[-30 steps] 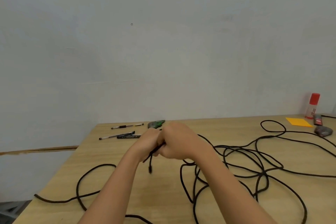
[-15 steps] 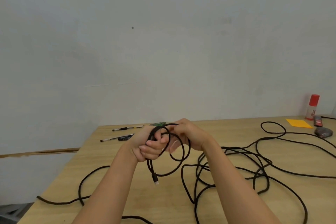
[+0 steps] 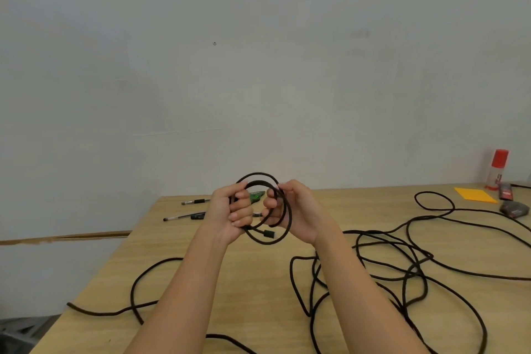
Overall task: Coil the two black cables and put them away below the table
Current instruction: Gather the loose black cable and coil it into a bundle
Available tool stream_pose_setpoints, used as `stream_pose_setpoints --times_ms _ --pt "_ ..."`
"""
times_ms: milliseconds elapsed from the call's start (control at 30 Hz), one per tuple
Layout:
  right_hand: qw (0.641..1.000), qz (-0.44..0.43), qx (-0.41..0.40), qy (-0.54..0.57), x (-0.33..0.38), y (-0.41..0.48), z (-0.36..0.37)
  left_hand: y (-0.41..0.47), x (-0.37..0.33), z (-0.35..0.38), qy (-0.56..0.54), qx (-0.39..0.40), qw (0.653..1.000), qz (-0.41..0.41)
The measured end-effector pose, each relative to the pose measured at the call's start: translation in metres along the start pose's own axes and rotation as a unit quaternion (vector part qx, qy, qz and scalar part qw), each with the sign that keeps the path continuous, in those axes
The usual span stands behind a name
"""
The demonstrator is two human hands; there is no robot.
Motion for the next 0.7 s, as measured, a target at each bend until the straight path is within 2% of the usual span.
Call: stream_pose_setpoints --times_ms 67,167,300,367,500,633,700 --pt "0.998 -0.006 -0.027 0.057 -0.004 0.000 0.003 0.001 -0.003 0.001 -0.040 -0.006 0.999 0.028" --pt "0.993 -0.016 -0.097 0.072 -0.009 0.004 0.002 0.001 -0.004 0.002 -0.070 -0.005 0.996 0.049" --pt "0.980 -0.034 -0.178 0.079 0.000 0.007 -0.006 -0.004 0.010 0.003 -0.081 0.038 0.996 0.003" --pt "0.983 -0.038 -0.173 0.040 0.002 0.005 -0.008 -0.004 0.011 0.003 -0.086 0.035 0.996 0.003" --pt "0.987 -0.038 -0.113 -0.110 -0.003 -0.002 -0.004 -0.004 0.004 0.001 -0.132 0.024 0.990 0.053" --pt "0.968 -0.077 -0.219 -0.090 0.009 0.000 -0.014 -0.009 0.018 0.012 -0.024 0.068 0.997 0.031" --pt "0.959 -0.087 -0.240 -0.126 0.011 0.002 -0.017 -0.007 0.017 0.015 0.041 0.038 0.998 0.040"
Point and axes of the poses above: each hand's wrist, its own y-axis towards the middle knuckle, its own z-axis out of the palm, x = y × z, the point moved 5 cm from there along y, towards the middle knuckle, and after that the axes turned 11 degrees about -z, right-handed, at the moved point
